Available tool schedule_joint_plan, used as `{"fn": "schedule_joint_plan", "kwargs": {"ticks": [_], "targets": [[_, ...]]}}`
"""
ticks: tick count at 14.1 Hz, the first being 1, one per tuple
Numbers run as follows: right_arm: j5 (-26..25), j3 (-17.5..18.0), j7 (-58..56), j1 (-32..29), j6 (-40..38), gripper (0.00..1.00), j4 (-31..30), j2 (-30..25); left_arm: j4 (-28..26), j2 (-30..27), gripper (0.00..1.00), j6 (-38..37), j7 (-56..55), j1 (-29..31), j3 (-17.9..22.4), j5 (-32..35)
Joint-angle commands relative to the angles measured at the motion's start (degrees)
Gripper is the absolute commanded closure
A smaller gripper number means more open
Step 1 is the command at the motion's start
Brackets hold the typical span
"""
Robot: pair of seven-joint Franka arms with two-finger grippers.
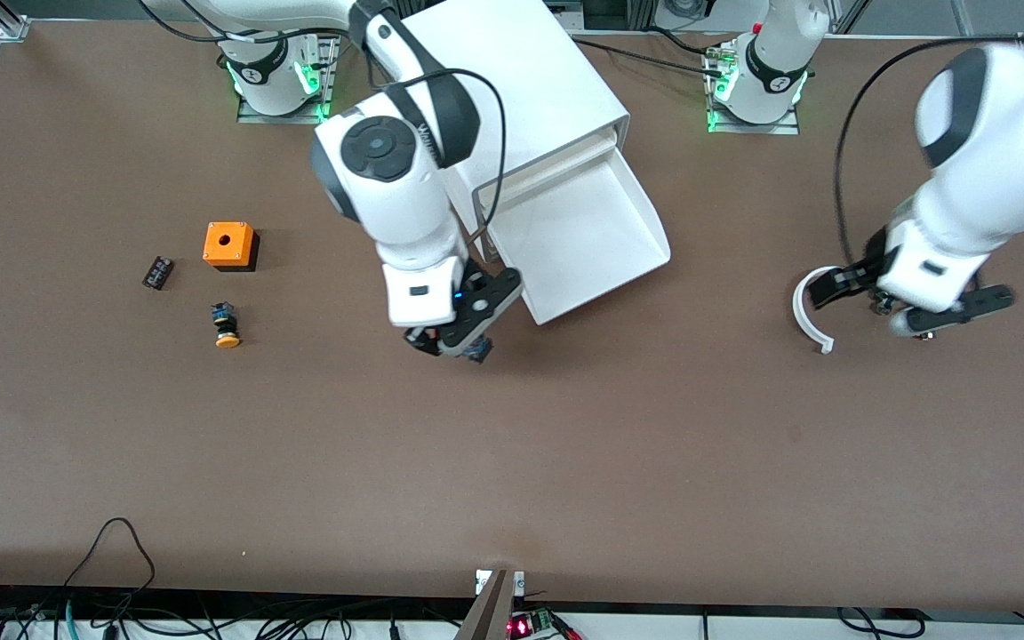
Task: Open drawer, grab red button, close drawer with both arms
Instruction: 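Lift the red button out with the right gripper while the left gripper reaches the drawer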
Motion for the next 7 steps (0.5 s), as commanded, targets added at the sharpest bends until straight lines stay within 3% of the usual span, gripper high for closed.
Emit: {"fn": "schedule_joint_plan", "kwargs": {"ticks": [1,4,7], "targets": [[0.6,0.0,8.0,-1.7,-1.0,0.70,-11.9,-8.0,-8.1,-1.1,0.00,9.5,-9.9,-0.4,-4.2,0.1],[0.6,0.0,17.1,-6.9,-1.8,0.69,-17.6,-8.7,-10.6,4.1,0.00,17.6,-18.9,-2.7,-6.1,0.2],[0.5,0.0,18.0,-11.4,-2.6,0.69,-22.6,-10.1,-12.1,8.4,0.00,25.3,-25.6,-6.2,-6.3,0.2]]}}
